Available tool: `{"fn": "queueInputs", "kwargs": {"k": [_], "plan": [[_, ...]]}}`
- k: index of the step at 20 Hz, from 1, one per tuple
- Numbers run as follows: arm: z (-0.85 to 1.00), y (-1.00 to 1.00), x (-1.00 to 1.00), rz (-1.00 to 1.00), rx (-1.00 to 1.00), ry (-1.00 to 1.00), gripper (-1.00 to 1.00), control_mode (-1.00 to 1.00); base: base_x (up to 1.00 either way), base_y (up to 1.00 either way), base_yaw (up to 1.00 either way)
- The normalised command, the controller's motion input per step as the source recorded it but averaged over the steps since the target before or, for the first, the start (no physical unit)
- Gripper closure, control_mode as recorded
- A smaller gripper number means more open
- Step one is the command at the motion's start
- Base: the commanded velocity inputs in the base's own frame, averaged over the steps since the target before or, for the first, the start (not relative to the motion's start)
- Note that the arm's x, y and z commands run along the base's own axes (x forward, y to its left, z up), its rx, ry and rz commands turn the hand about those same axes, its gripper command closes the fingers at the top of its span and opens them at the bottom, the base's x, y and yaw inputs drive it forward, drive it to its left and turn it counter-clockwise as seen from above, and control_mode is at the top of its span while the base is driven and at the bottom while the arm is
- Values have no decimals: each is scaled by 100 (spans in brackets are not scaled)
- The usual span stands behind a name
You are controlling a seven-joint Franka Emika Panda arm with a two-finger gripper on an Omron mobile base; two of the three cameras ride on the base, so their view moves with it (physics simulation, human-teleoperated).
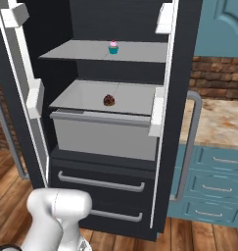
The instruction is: Take the cupcake and cake from the fridge and place them on the empty tray on the dining counter.
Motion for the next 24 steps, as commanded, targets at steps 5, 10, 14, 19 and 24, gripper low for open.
{"fn": "queueInputs", "kwargs": {"k": [5, 10, 14, 19, 24], "plan": [[9, -100, -59, 0, 0, -4, -100, -100, 0, 0, 0], [20, -100, -6, 1, 1, 5, -100, -100, 0, 0, 0], [8, -100, 7, 18, 5, 0, -100, -100, 0, 0, 0], [0, -100, 35, 40, 11, 0, -100, -100, 0, 0, 0], [-27, -97, 41, 60, 6, -2, -100, -100, 0, 0, 0]]}}
